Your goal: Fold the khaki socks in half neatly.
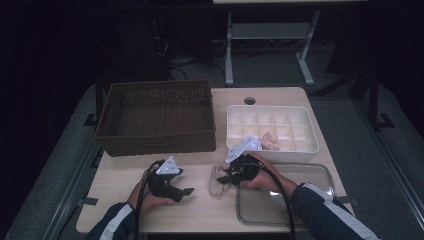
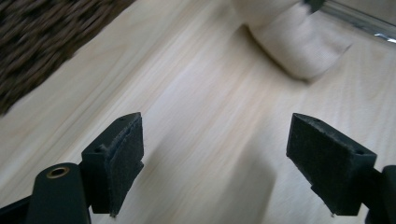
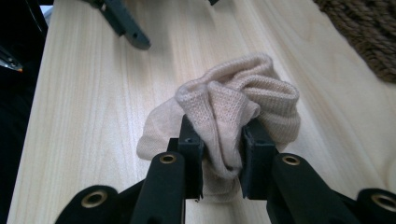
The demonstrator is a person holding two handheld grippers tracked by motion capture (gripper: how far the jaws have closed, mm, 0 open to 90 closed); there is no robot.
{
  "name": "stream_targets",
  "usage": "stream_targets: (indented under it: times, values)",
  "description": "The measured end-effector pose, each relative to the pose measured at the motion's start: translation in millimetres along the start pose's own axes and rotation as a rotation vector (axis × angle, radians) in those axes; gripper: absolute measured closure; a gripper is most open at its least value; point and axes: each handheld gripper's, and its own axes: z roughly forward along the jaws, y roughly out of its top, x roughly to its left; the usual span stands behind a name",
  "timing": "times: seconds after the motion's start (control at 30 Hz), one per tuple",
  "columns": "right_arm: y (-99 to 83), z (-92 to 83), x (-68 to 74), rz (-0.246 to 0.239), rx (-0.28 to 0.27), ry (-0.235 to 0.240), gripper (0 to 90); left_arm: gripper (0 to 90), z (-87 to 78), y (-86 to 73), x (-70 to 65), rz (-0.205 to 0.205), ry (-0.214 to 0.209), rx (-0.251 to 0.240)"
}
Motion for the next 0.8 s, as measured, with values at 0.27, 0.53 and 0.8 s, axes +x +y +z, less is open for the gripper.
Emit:
stream_targets:
  times: [0.27, 0.53, 0.8]
  values:
    - [1.0, -9.8, 0.0, 0.025, -0.018, -0.014, 73.5, 18.6, 1.0, -9.5, 17.3, -0.007, 0.017, -0.016]
    - [2.4, -13.3, -3.2, 0.031, -0.021, -0.057, 73.6, 22.4, -3.5, -2.5, 11.6, -0.019, -0.029, -0.06]
    - [3.7, -21.3, -1.4, 0.047, -0.036, -0.087, 73.6, 22.7, -2.9, -3.6, 13.0, -0.015, 0.003, -0.045]
